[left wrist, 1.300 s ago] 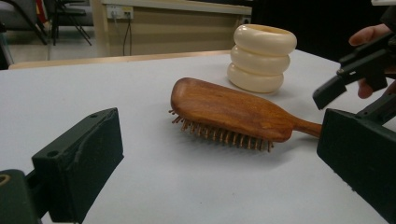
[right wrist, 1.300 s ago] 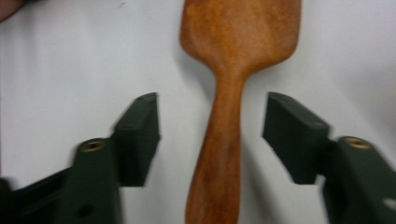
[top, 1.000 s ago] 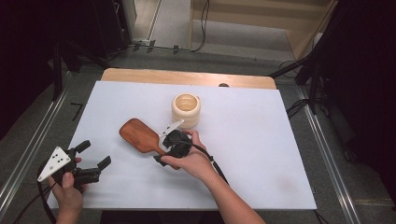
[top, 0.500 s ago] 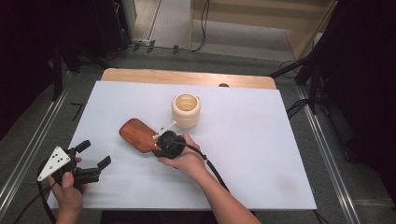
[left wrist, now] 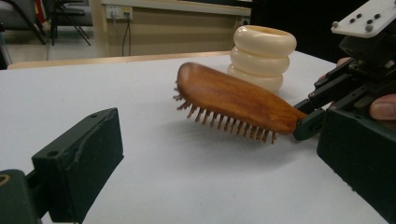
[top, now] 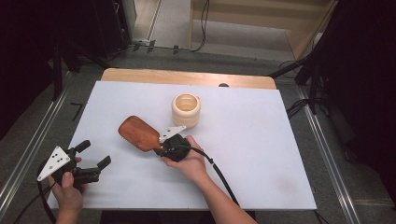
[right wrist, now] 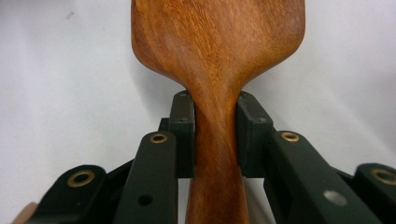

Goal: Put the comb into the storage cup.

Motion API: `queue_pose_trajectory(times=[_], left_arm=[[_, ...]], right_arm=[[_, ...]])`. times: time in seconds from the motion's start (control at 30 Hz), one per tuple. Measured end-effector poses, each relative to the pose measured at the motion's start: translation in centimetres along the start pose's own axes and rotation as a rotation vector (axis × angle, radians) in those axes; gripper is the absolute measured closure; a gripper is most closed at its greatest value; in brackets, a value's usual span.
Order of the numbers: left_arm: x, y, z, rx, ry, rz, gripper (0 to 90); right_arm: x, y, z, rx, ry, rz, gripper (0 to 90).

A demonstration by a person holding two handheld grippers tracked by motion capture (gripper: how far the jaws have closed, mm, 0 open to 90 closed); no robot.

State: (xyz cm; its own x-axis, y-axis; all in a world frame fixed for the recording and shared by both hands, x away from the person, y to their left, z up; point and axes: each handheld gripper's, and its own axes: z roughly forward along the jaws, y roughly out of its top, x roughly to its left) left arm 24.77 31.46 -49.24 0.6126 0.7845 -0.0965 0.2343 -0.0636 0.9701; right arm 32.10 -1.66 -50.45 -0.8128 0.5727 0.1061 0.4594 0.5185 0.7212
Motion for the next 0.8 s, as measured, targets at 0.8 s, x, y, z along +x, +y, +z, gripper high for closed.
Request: queue_pose_trajectory(times=[0.8], left_arm=[[-0.1, 0.0, 0.1, 0.012, 0.008, 0.013, 0.3]], right_arm=[[-0.1, -2.7, -5.0, -0.174, -0.008, -0.003, 69.5]])
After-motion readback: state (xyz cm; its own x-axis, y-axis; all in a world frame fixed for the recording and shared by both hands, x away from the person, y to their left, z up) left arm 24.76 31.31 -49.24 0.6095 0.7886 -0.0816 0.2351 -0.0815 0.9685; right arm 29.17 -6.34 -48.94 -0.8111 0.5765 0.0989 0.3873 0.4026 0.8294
